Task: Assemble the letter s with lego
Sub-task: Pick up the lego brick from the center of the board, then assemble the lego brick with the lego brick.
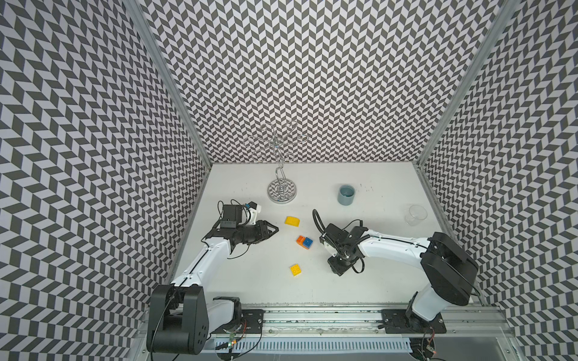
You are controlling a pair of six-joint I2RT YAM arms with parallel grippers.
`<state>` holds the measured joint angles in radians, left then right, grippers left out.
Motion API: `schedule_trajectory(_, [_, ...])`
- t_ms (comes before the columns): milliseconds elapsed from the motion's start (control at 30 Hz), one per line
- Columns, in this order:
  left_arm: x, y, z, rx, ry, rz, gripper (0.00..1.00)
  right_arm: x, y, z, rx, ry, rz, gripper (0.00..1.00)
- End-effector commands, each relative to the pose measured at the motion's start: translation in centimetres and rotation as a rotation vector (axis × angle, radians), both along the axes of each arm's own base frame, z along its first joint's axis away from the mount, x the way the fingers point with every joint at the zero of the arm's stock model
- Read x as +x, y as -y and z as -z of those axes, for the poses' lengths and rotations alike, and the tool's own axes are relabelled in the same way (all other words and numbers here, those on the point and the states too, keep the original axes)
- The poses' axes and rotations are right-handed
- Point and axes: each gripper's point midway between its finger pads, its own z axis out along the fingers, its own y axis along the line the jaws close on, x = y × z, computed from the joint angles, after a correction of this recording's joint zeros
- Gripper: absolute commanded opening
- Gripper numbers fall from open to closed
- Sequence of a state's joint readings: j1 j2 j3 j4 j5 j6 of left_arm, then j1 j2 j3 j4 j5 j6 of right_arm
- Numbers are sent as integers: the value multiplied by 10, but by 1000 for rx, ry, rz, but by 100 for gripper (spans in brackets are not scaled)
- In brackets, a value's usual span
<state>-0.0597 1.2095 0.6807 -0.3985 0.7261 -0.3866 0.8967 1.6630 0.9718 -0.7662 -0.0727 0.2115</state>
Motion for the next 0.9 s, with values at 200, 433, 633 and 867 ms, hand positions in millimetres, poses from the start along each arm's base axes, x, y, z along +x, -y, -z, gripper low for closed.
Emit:
schedule_trajectory(200, [-4,0,1,11,5,8,43,8,-11,-10,-6,41,18,26])
schedule_trajectory(433, [-2,-9,-18,0,54,-32,43,12,-63,-65,113,59,-3,25])
schedule_trajectory(633, [1,-28,-31,16,73,-129,42,-19,-131,-77,215,-40,-64,23])
schedule_trajectory(867, [10,-62,-29,162,65,-255,41,-17,-158,-60,164,-57,-66,22])
